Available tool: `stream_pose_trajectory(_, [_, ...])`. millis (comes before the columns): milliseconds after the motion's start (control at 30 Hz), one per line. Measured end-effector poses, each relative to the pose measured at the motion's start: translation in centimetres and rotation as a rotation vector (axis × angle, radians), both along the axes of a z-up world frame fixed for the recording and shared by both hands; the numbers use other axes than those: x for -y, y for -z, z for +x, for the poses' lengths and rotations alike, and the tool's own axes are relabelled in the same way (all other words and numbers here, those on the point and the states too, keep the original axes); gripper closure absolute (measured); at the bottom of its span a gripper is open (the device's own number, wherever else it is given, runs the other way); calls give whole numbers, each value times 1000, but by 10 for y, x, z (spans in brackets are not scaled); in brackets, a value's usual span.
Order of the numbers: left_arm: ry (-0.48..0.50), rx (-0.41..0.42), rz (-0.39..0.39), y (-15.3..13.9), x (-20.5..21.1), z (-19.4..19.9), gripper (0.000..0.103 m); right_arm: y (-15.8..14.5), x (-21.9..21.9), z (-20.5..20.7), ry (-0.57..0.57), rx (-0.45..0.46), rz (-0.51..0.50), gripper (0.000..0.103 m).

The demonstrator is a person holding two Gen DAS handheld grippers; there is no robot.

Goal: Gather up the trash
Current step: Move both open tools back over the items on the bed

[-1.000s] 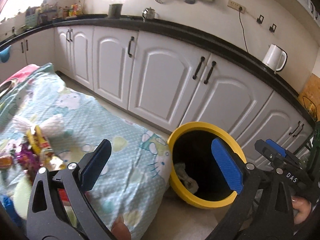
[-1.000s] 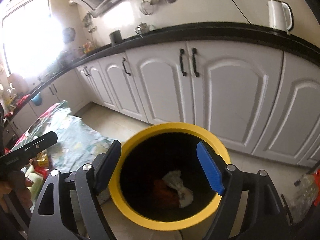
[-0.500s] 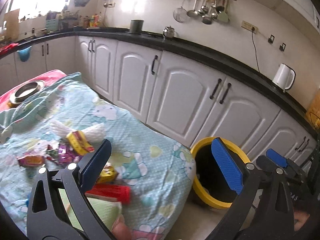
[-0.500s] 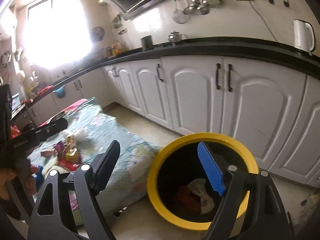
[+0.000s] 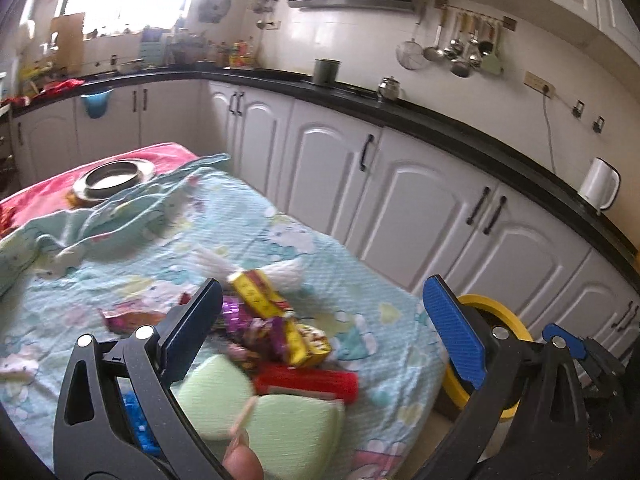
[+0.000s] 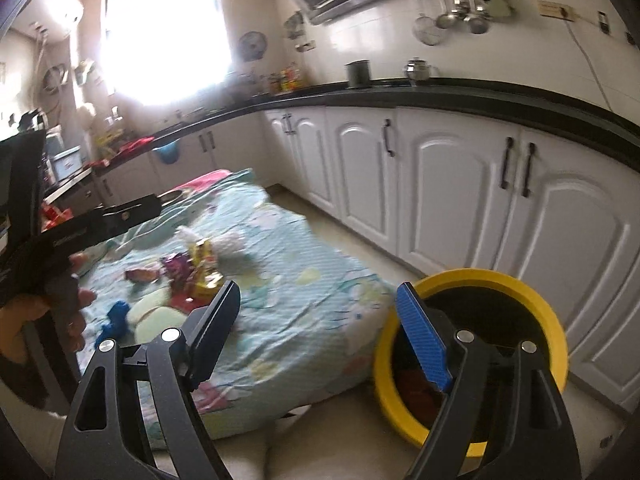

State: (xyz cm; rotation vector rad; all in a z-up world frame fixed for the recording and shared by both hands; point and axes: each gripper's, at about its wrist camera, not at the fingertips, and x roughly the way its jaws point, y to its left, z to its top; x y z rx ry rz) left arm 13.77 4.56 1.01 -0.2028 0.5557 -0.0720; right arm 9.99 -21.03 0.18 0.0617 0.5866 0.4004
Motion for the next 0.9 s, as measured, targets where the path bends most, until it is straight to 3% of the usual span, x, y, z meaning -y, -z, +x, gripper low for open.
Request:
stream_pose_trajectory(500, [-182,-37,-8,17,-85,-8,11,22,-120,-16,-338,-91,-71,19])
stream_pose_trajectory(900, [-254,-169,-13,57,-143,6,11,56,-183,-3,-416,-134,-239,19])
